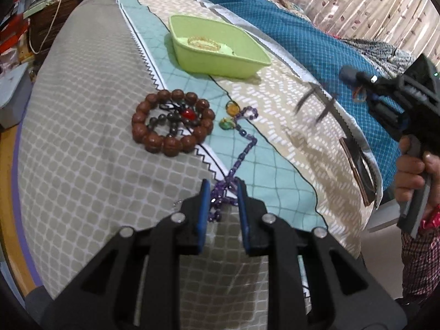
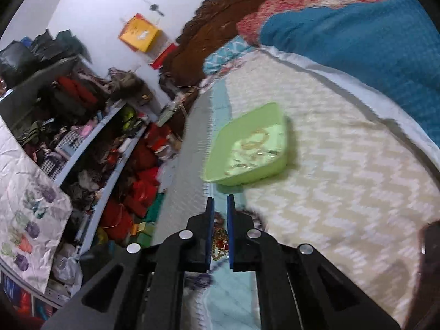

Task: Organize jewelry

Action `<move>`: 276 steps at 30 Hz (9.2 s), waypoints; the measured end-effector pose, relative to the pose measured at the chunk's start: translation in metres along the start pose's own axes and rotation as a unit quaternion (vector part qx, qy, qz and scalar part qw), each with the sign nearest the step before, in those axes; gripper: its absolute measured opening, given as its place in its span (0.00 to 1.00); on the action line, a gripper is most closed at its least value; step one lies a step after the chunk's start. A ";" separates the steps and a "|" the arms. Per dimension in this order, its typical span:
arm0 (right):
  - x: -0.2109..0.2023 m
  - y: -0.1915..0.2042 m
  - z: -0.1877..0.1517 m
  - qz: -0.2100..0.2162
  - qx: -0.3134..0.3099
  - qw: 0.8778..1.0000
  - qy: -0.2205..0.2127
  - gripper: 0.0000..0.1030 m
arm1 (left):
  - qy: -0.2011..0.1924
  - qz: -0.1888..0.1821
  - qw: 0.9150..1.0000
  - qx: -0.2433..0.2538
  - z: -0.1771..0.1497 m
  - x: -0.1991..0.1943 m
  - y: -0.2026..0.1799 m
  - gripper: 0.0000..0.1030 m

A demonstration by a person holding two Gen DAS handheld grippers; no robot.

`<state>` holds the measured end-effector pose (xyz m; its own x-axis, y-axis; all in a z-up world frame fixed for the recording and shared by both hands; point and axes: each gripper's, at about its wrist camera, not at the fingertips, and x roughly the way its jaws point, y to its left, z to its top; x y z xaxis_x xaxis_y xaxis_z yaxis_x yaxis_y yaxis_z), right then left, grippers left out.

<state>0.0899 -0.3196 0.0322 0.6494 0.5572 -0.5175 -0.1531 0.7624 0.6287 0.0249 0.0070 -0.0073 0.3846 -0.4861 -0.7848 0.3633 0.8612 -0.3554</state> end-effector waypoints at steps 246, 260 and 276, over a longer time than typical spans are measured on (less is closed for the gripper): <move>0.084 0.044 0.037 -0.061 -0.108 0.992 0.005 0.00 | -0.055 -0.096 0.994 0.016 0.158 0.009 0.016 0.14; 0.075 0.014 0.010 -0.099 -0.103 0.989 -0.041 0.08 | -0.076 0.040 0.996 -0.018 0.159 0.033 0.021 0.48; -0.016 -0.033 -0.113 -0.227 -0.046 0.973 -0.018 0.08 | -0.013 0.051 0.998 0.039 0.056 0.047 -0.015 0.48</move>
<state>0.0003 -0.3162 -0.0459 0.6908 0.1465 -0.7080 0.0905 0.9540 0.2857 0.0848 -0.0371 -0.0106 0.4438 -0.4006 -0.8016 0.3854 0.8929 -0.2329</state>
